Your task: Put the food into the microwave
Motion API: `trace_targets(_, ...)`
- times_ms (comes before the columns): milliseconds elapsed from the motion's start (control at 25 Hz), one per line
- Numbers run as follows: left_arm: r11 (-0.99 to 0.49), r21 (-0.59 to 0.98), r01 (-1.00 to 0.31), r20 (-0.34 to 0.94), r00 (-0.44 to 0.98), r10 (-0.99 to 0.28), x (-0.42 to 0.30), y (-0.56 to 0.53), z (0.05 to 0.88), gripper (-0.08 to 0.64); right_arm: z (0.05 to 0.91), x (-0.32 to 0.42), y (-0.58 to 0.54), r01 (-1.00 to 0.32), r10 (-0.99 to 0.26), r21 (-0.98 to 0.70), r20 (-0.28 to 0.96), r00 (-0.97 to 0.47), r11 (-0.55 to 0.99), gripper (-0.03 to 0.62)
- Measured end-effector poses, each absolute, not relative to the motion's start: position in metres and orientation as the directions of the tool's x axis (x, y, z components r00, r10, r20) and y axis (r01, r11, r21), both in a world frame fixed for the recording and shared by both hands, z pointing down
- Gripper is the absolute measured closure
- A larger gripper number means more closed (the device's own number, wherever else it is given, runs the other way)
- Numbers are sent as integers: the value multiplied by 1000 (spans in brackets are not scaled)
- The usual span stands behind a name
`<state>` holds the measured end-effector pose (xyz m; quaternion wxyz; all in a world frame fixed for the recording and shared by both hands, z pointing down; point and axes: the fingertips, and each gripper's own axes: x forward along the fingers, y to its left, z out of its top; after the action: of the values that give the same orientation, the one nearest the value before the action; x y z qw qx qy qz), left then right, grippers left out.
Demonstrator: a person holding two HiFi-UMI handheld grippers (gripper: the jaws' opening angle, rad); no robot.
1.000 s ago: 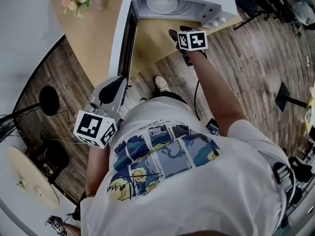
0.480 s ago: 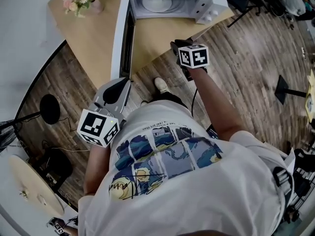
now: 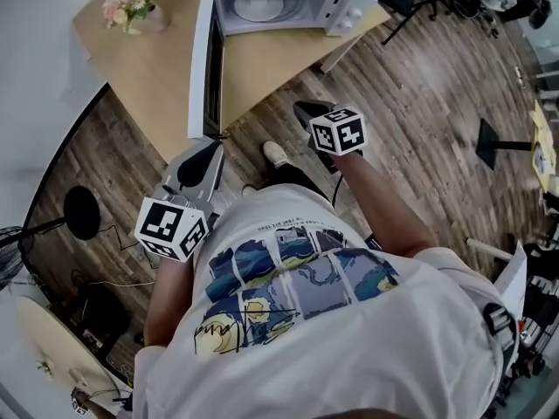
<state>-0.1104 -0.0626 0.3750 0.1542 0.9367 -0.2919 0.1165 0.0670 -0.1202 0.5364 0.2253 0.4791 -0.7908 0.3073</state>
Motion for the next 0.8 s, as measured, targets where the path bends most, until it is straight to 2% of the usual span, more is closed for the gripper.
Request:
trace_targets(360,-831,232,-507,283,852,-441,-92,-37,377,551,513,63,-58,-887,-633,-278,623,-459,369,584)
trace_targets(800,-832,245,-499,277,858,-433,-98,-14,384,551,506,51,-21,-866,-618,-252,617,-487,431,584)
